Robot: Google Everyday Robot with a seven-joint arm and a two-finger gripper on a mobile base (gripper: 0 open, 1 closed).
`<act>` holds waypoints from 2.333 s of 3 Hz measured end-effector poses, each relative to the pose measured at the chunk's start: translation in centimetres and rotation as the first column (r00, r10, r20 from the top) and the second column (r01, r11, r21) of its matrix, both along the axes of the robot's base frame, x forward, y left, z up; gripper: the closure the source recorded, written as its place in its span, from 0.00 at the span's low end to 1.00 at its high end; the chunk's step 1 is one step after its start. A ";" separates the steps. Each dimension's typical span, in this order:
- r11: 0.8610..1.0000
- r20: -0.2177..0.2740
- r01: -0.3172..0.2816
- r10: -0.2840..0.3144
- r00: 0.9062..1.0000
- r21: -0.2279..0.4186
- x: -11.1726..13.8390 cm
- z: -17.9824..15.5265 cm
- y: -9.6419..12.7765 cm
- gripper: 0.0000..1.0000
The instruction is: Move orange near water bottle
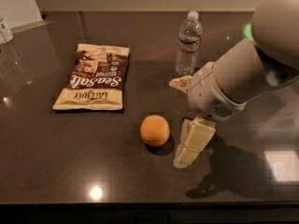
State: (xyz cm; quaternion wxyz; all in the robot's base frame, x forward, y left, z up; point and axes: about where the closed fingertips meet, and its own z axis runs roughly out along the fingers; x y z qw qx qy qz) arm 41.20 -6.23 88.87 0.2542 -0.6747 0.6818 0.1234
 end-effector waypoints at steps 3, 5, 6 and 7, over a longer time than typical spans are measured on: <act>0.999 -0.055 -0.038 0.038 0.998 -0.013 0.1 -3.4 3.9 0.16; 0.999 -0.084 -0.030 0.029 0.996 -0.020 0.3 -3.3 3.9 0.62; 1.000 -0.071 0.022 -0.022 0.997 -0.013 1.6 -2.4 2.4 0.86; 0.994 -0.058 0.109 -0.109 0.992 -0.003 4.7 -0.8 -0.2 1.00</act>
Offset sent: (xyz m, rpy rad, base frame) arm 0.0033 0.0462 -0.0466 -0.0025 0.0586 0.0417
